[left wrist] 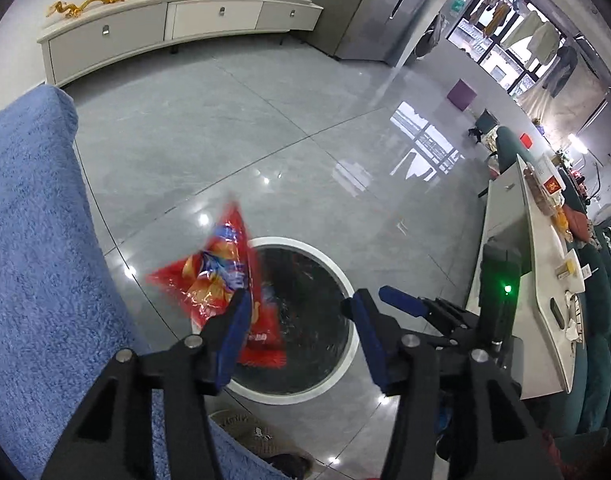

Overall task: Collect trash
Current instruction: 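Carry both held items over the trash bin and open both grippers, then grasp the purple wrapper with the left gripper while the right grasps the clear plastic bag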

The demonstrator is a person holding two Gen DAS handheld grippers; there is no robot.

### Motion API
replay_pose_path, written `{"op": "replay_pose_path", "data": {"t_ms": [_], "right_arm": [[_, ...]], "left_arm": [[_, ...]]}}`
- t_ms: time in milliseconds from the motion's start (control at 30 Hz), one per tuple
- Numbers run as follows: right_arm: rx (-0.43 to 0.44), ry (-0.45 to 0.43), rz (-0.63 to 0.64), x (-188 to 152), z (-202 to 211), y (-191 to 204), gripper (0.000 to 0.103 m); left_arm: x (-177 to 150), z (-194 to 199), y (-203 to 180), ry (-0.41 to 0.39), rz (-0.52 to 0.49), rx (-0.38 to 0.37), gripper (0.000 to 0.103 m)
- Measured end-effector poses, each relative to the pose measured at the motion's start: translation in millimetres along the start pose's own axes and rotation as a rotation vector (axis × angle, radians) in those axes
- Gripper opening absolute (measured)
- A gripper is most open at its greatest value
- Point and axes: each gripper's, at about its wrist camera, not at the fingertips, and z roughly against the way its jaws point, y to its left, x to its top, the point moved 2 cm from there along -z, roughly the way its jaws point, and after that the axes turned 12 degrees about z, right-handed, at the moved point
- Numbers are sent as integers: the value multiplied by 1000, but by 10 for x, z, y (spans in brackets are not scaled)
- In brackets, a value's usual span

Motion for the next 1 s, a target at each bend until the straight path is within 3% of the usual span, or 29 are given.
{"op": "replay_pose_path", "data": {"t_ms": [167, 500, 767, 1000], "right_arm": [[-17, -27, -17, 33, 156, -40, 59], [-35, -127, 19, 115, 674, 246, 60], [8, -179, 90, 218, 1017, 587, 60], [114, -280, 201, 459, 1545, 1191, 60]], "left_arm": [[-15, 189, 9, -39, -14, -14, 51], [-97, 963, 125, -173, -8, -54, 51], [-260, 1621, 521, -302, 74, 8, 51], [-555, 2203, 1152, -422, 173, 86, 51]]}}
